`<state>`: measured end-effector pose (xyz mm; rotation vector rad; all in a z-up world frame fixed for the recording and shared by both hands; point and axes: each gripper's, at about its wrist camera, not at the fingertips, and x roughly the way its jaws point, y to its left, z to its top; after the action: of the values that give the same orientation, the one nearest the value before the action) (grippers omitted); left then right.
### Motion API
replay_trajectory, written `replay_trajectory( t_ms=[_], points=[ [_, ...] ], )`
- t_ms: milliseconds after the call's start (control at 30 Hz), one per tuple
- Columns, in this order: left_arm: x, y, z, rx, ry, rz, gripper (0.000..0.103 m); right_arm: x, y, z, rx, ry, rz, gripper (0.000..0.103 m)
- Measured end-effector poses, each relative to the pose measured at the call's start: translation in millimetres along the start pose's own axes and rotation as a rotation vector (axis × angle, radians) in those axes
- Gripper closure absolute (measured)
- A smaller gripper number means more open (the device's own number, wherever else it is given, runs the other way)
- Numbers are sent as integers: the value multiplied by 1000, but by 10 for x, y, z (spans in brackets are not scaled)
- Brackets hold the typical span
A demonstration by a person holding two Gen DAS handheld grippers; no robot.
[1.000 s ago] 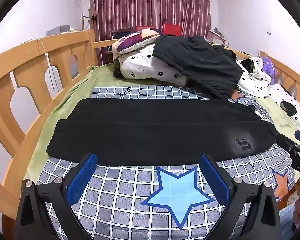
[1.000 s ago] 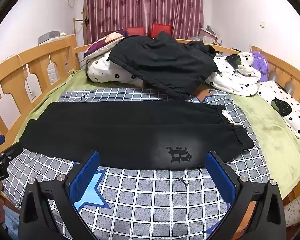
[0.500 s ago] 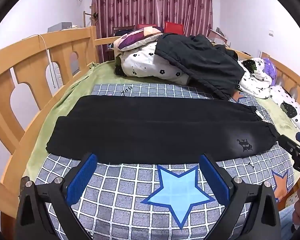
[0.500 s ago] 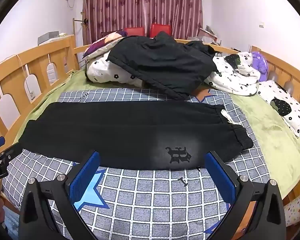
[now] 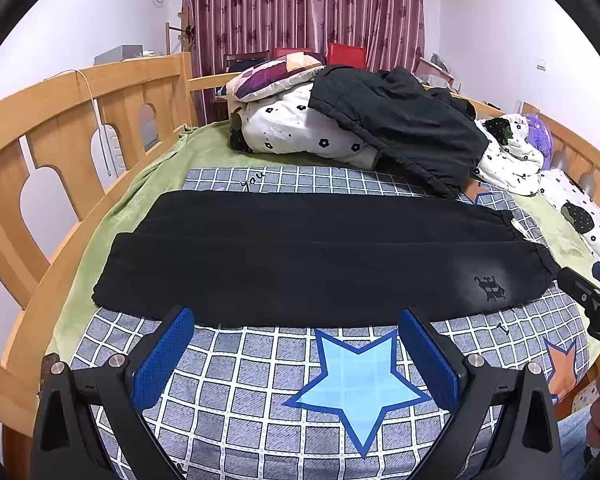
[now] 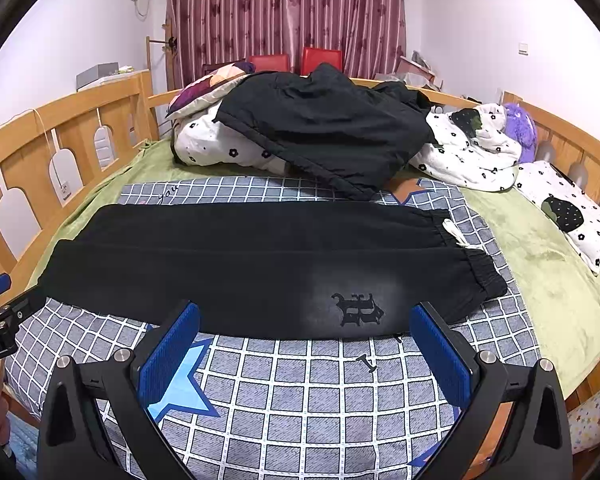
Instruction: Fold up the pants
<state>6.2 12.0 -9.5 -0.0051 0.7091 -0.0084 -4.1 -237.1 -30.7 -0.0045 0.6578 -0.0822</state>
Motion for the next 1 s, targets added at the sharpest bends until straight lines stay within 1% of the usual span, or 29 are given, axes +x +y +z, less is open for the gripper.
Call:
replay_trajectory(
  t_ms=[1000],
  points=[
    [6,-19,-5,1,3,1,0,-13,-48,-6,6,-1,-1,0]
  ],
)
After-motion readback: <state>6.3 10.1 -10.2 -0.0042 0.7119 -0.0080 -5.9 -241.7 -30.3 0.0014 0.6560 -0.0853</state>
